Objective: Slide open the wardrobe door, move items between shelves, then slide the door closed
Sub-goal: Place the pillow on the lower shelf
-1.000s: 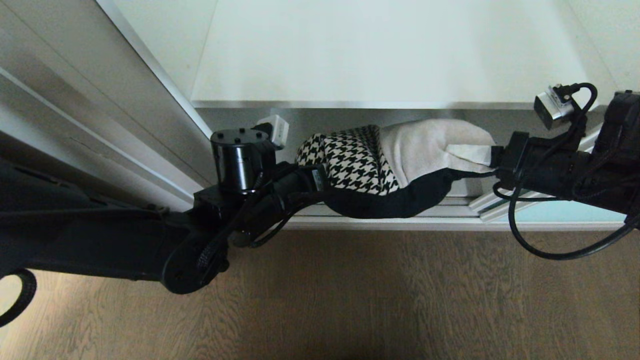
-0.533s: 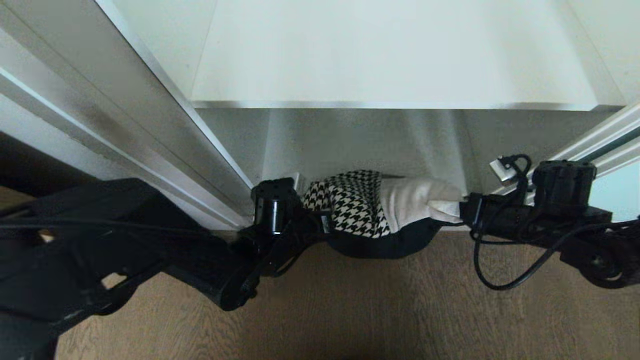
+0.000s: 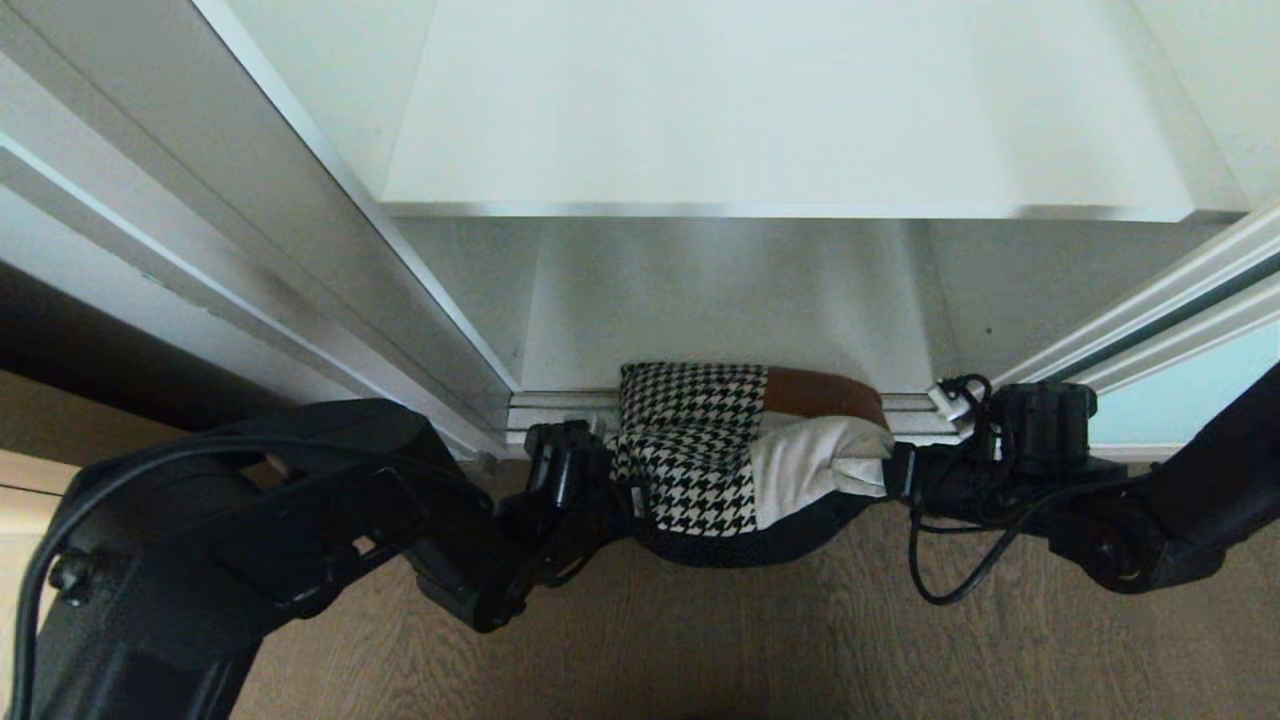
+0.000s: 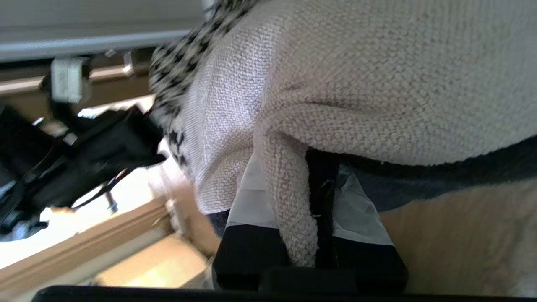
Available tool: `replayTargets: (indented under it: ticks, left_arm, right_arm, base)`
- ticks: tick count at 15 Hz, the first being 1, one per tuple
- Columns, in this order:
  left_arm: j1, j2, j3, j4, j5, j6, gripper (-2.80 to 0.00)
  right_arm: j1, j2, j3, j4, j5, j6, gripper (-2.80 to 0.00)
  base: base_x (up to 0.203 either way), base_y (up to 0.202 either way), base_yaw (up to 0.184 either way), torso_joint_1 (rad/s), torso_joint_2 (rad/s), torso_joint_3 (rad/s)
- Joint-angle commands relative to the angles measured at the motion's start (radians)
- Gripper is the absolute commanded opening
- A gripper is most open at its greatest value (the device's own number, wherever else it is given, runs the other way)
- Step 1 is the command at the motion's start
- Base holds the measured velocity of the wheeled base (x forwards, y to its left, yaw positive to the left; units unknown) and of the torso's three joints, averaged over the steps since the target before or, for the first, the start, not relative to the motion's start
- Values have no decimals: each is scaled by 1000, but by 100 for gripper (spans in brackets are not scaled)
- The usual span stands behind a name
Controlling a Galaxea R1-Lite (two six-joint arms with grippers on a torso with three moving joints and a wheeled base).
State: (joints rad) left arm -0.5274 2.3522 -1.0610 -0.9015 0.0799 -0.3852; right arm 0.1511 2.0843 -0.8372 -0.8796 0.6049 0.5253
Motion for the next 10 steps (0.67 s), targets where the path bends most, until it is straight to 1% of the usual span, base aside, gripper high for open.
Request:
replayTargets:
  ticks: [1,3,5,6,10]
  left_arm:
    - [16,44,-24,-5,8,-7,-280]
    - [30,52,-42,39,10,-12,-280]
    - [35,63,-80,47,14,-16,-280]
    - [36,45,-87,44,17,-16,-280]
    - [30,-133,-96,48,18,-13,-280]
  right_arm:
    - [-1,41,-36,-8,-23,2,-280]
    - [-13,51,-65,-3,-27,4,-280]
    - [-10,79,-67,-8,-31,2,-280]
    - [-9,61,-57,-10,-31,3,-280]
    - [-7,-93,-21,-28,-25,9,-280]
  base:
    - [0,0,0,0,0,0]
    - [0,0,0,0,0,0]
    - [0,0,0,0,0,0]
    - [0,0,0,0,0,0]
    - [0,0,0,0,0,0]
